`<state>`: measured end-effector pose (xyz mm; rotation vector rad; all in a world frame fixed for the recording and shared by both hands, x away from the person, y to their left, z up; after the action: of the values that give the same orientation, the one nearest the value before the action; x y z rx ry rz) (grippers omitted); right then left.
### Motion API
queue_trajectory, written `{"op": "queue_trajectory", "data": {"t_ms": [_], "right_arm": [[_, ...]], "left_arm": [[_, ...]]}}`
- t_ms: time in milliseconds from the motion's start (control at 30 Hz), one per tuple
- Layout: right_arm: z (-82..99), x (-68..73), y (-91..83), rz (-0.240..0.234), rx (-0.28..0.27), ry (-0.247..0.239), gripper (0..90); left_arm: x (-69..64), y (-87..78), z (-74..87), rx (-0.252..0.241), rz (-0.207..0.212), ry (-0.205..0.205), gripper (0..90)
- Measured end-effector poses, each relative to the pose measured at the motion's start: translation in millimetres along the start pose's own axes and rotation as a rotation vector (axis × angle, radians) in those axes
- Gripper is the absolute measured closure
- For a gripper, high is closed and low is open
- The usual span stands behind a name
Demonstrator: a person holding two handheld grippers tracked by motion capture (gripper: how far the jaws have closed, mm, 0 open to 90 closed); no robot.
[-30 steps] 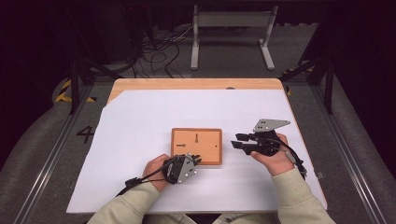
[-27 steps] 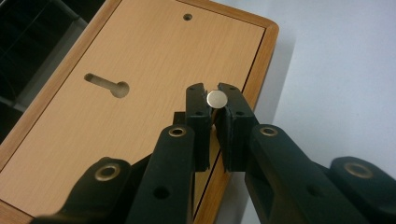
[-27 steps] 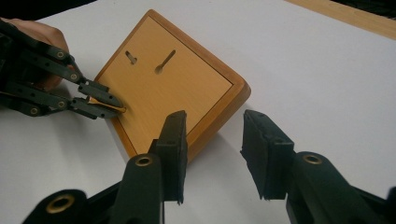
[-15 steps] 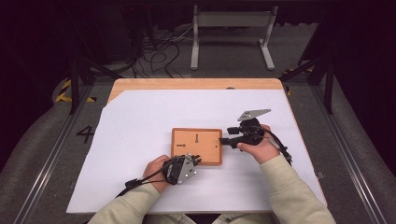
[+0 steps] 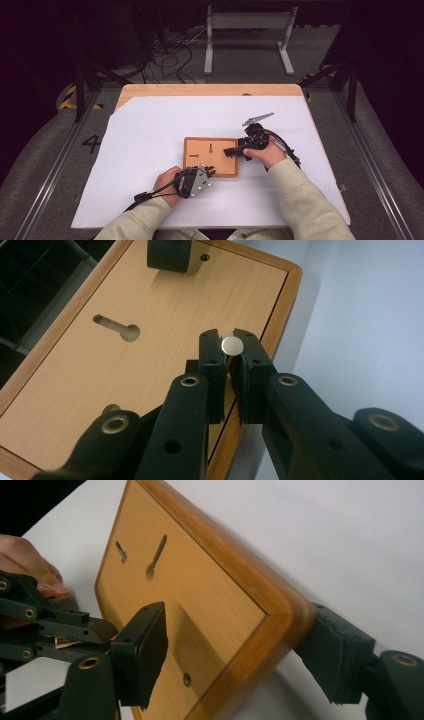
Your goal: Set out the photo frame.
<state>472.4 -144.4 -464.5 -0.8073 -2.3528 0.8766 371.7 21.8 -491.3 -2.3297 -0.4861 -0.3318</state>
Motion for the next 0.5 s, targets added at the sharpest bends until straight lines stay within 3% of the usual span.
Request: {"op": "queue_trajectory", "data": {"t_ms": [233, 500], "right_arm": [[-0.2, 2.9, 10.2, -0.038, 0.022, 0.014, 31.6], [-0.4, 3.9, 8.7, -0.052, 0.035, 0.022, 34.9]], "left_arm": [[-0.5, -0.3, 0.1, 0.002, -0.009, 0.004, 83.5], [-2.2, -0.5, -0.1, 0.002, -0.014, 0.017, 83.2]]}}
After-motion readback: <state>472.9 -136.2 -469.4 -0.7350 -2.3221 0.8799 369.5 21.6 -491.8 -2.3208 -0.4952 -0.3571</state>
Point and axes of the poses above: each handheld gripper's, and its own axes: y roughly forward along the jaws, z roughly out of its underside, x roughly to its left, the point moved 6 cm from there along y, roughly forward along the jaws, and after that the axes turned 10 degrees about z, right-handed, at the moved point
